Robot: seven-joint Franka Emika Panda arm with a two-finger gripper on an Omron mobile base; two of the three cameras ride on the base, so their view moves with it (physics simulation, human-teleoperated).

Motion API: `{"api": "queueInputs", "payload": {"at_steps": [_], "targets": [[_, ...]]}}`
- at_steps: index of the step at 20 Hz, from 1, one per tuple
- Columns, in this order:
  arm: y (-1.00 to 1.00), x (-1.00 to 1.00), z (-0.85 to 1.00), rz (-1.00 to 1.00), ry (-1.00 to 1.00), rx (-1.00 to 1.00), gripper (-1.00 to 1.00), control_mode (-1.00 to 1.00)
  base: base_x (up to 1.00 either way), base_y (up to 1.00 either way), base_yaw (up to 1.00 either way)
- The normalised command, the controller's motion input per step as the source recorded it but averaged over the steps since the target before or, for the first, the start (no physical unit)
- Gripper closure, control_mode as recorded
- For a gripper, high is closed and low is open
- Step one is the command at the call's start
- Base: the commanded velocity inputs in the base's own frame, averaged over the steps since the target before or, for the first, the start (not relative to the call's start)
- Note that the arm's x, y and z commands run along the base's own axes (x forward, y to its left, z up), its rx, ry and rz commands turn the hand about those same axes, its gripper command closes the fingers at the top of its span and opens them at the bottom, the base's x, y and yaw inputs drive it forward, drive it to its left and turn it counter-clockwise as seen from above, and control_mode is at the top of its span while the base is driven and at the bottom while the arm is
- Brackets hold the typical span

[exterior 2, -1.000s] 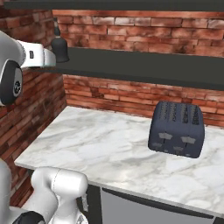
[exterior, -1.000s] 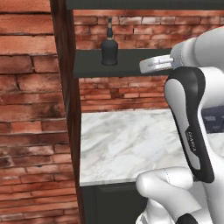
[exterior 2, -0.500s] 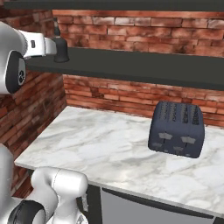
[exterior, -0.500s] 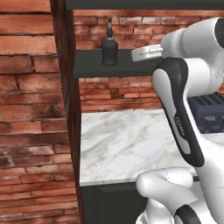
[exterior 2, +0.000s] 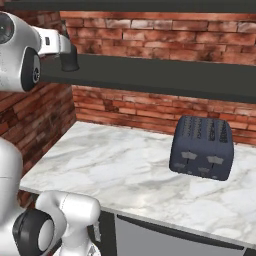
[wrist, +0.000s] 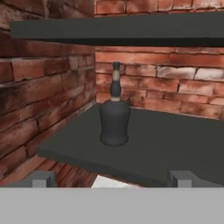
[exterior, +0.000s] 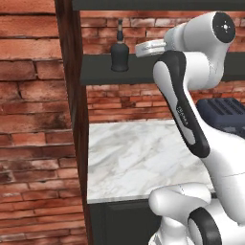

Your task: Get the candle and the liquor from the cabinet and move them to the dining counter.

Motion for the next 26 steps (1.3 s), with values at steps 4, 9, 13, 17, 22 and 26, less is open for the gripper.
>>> {"api": "queueInputs", "payload": {"at_steps": [4, 9, 13, 17, 22, 26], "targets": [[0.18, 0.50, 0.09, 0.00, 0.00, 0.00, -1.00, -1.00, 0.00, 0.00, 0.00], [0.18, 0.41, 0.09, 0.00, 0.00, 0.00, -1.00, -1.00, 0.00, 0.00, 0.00], [0.13, 0.35, 0.01, 0.00, 0.00, 0.00, -1.00, -1.00, 0.00, 0.00, 0.00], [0.07, 0.37, -0.08, -0.01, 0.01, 0.03, -1.00, -1.00, 0.00, 0.00, 0.00], [0.05, 0.42, -0.11, -0.01, 0.00, 0.02, -1.00, -1.00, 0.00, 0.00, 0.00], [0.08, 0.43, -0.06, 0.00, 0.00, 0.02, -1.00, -1.00, 0.00, 0.00, 0.00]]}}
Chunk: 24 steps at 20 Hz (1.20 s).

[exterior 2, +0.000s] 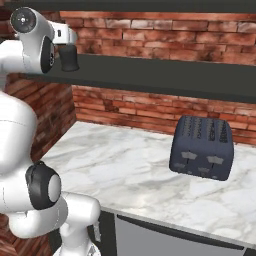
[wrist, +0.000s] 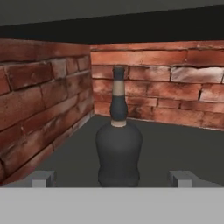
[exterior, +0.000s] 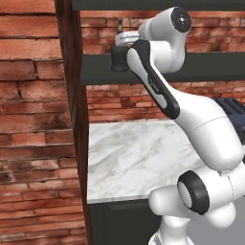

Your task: Get the candle and the liquor from the cabinet and move them to the dining counter.

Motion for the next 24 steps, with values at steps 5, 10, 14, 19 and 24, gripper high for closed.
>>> {"api": "queueInputs", "payload": {"at_steps": [5, 10, 14, 19, 24], "targets": [[0.04, 0.37, -0.02, 0.00, 0.04, 0.02, -1.00, -1.00, 0.00, 0.00, 0.00], [0.06, 0.31, 0.00, 0.00, 0.06, 0.02, -1.00, -1.00, 0.00, 0.00, 0.00], [0.03, 0.24, 0.02, 0.00, 0.10, 0.01, -1.00, -1.00, 0.00, 0.00, 0.00], [0.10, 0.18, 0.01, 0.00, 0.05, 0.00, -1.00, -1.00, 0.00, 0.00, 0.00], [0.08, 0.07, -0.01, 0.00, -0.01, 0.00, -1.00, -1.00, 0.00, 0.00, 0.00]]}}
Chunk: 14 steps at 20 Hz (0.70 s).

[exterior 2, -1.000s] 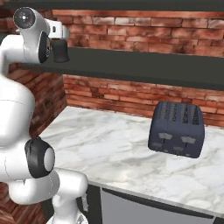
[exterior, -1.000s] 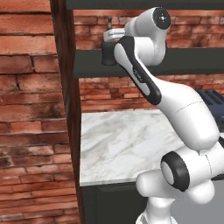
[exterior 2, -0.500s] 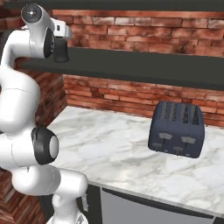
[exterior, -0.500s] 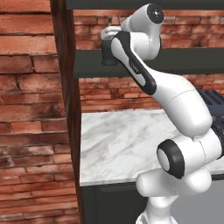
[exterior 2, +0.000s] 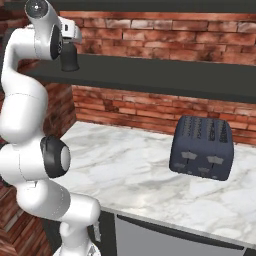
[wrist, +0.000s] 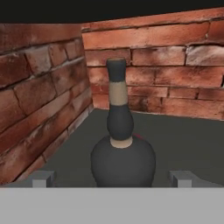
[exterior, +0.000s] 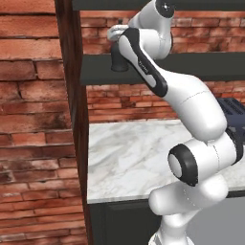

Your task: Get the candle and the liquor from the cabinet and move them to the dining counter.

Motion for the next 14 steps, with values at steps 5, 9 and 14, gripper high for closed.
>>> {"api": "queueInputs", "payload": {"at_steps": [5, 9, 14], "targets": [[0.04, 0.00, -0.08, 0.00, -0.09, 0.00, -1.00, -1.00, 0.00, 0.00, 0.00], [0.00, 0.05, -0.07, 0.00, -0.10, 0.00, -1.00, -1.00, 0.00, 0.00, 0.00], [0.00, 0.19, -0.01, 0.00, -0.03, 0.00, -1.00, -1.00, 0.00, 0.00, 0.00]]}}
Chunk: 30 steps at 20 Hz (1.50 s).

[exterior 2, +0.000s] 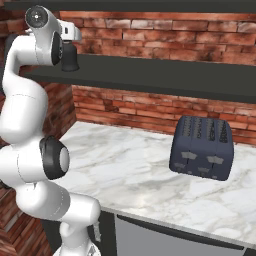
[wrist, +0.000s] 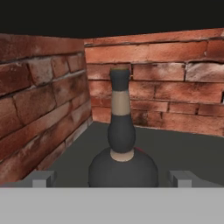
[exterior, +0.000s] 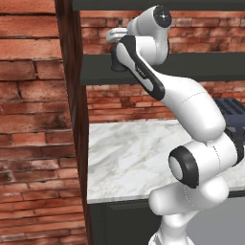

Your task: Get the candle and the liquor from the cabinet and move them to the dining counter.

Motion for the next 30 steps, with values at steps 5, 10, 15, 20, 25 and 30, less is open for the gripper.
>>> {"api": "queueInputs", "payload": {"at_steps": [5, 10, 15, 20, 25, 30], "targets": [[0.00, 0.24, 0.05, 0.00, 0.05, 0.02, -1.00, -1.00, 0.00, 0.00, 0.00], [0.00, 0.14, 0.00, 0.00, 0.02, 0.02, -1.00, -1.00, 0.00, 0.00, 0.00], [0.00, 0.17, -0.01, 0.00, 0.00, 0.00, -1.00, -1.00, 0.00, 0.00, 0.00], [0.00, 0.13, -0.09, 0.00, 0.00, 0.00, -1.00, -1.00, 0.00, 0.00, 0.00], [0.00, 0.19, -0.05, 0.00, 0.00, 0.00, -1.00, -1.00, 0.00, 0.00, 0.00], [0.00, 0.14, 0.00, 0.00, 0.00, 0.00, -1.00, -1.00, 0.00, 0.00, 0.00]]}}
